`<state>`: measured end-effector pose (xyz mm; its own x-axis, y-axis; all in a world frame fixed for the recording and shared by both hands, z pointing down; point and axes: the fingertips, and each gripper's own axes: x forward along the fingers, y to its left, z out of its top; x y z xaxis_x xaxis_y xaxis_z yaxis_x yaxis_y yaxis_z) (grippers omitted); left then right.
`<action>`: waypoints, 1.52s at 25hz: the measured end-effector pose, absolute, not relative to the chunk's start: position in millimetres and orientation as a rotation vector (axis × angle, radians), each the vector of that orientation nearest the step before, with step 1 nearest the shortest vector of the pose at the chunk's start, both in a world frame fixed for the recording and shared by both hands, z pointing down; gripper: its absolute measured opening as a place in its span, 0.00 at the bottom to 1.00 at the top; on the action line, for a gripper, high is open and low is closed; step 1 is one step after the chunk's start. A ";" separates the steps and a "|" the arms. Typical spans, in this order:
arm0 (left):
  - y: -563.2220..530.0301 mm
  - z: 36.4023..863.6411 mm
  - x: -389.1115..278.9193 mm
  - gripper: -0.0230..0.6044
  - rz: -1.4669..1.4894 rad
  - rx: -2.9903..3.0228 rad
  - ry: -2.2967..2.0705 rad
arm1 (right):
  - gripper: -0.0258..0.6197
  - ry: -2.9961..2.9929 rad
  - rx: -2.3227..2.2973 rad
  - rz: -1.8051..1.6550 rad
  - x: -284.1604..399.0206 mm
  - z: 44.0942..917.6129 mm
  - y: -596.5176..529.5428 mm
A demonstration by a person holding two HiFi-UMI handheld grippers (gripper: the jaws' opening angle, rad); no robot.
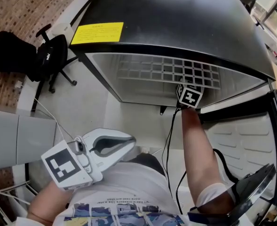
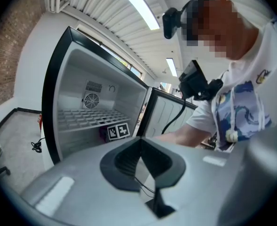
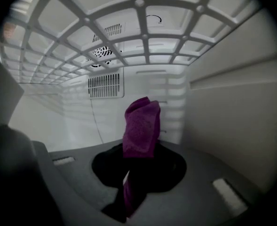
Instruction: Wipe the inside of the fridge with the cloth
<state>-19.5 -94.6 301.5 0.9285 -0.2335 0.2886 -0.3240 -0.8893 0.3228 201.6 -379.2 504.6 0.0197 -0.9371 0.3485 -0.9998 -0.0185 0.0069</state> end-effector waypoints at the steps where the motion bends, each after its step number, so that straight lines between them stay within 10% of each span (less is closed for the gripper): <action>1: -95.0 301.7 -21.1 0.04 0.343 2.716 -0.414 | 0.13 -2.015 2.040 0.357 197.6 503.7 -381.2; 38: -106.3 310.2 -56.4 0.04 0.319 2.637 -0.591 | 0.13 -2.413 1.501 0.238 15.2 514.9 -407.1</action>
<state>-56.4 -106.3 310.2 0.8836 -0.3545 0.3059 -0.4503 -0.8226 0.3473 15.2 -407.1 514.9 -0.4158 -0.8481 0.3283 -0.8959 0.4440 0.0122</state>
